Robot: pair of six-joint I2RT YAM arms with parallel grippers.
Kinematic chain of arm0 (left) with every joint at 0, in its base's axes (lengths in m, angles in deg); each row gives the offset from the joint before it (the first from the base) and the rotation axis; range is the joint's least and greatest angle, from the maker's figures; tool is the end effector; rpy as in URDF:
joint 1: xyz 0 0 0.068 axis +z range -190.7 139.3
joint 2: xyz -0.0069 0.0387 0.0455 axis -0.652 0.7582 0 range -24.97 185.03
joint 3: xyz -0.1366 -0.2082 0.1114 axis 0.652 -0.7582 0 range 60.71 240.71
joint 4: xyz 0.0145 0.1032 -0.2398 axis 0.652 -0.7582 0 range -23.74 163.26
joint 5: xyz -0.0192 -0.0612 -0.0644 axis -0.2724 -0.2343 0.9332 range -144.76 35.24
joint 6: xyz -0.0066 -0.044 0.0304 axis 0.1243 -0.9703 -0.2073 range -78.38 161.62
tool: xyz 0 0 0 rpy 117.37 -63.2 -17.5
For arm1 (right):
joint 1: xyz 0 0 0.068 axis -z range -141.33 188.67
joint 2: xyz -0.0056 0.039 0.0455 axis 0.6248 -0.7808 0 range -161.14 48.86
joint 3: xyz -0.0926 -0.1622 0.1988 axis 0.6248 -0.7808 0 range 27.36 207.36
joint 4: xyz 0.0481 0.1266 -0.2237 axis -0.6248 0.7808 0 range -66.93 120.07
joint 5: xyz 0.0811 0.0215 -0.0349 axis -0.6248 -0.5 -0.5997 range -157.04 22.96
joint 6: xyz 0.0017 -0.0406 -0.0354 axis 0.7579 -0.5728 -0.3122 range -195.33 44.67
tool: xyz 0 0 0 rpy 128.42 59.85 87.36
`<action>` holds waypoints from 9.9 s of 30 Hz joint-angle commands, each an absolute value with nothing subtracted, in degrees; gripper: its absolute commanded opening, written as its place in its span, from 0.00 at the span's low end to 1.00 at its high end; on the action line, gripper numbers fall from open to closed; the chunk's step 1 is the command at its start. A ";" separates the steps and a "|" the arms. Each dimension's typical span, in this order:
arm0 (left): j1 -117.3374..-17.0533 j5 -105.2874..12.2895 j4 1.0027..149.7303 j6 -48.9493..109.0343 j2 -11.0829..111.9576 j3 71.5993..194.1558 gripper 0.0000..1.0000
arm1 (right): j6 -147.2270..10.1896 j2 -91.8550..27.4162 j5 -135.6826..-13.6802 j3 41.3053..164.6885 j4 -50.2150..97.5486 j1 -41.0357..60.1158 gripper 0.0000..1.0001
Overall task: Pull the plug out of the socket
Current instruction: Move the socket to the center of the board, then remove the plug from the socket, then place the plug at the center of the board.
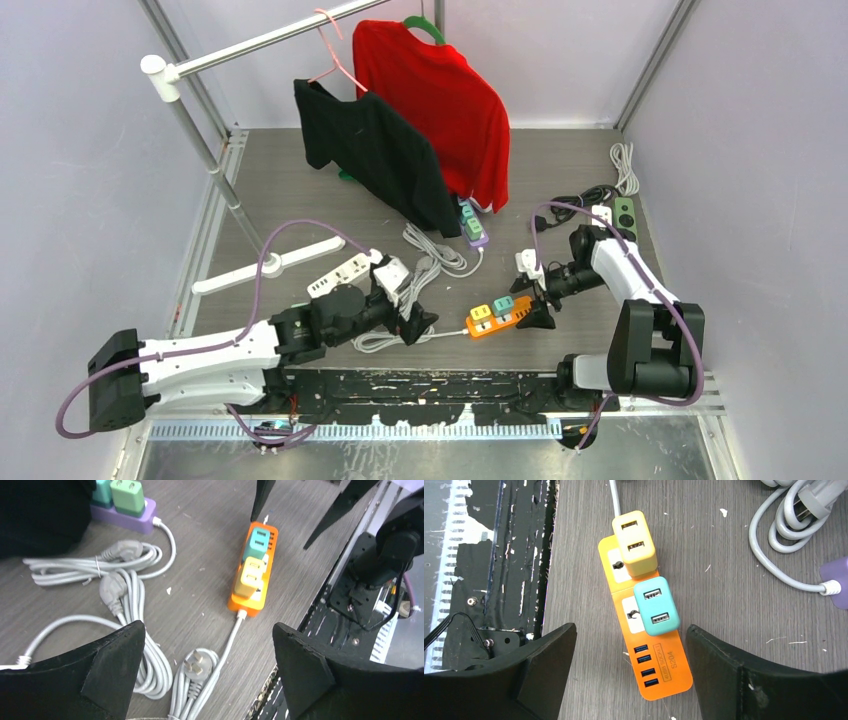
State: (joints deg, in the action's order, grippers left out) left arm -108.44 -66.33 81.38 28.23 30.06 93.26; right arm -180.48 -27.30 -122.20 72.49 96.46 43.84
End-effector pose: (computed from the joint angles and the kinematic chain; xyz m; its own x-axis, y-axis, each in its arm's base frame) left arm 0.0912 -0.2041 0.2646 -0.2843 0.0959 -0.9539 0.7888 0.5890 -0.1759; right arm 0.1763 0.0135 0.2036 0.0059 -0.5541 -0.8324 -0.9977 -0.0597 0.0327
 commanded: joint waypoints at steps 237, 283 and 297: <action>-105.90 -62.32 79.63 -1.81 56.63 119.26 0.93 | -117.46 -35.18 -143.63 80.97 89.97 58.09 0.03; -109.87 -76.30 39.90 18.68 92.37 169.61 0.16 | -102.03 -36.92 -148.20 77.29 79.06 58.27 0.18; -109.75 -74.09 46.49 16.88 75.91 147.24 0.00 | -118.44 -37.42 -145.79 79.28 89.74 59.37 0.67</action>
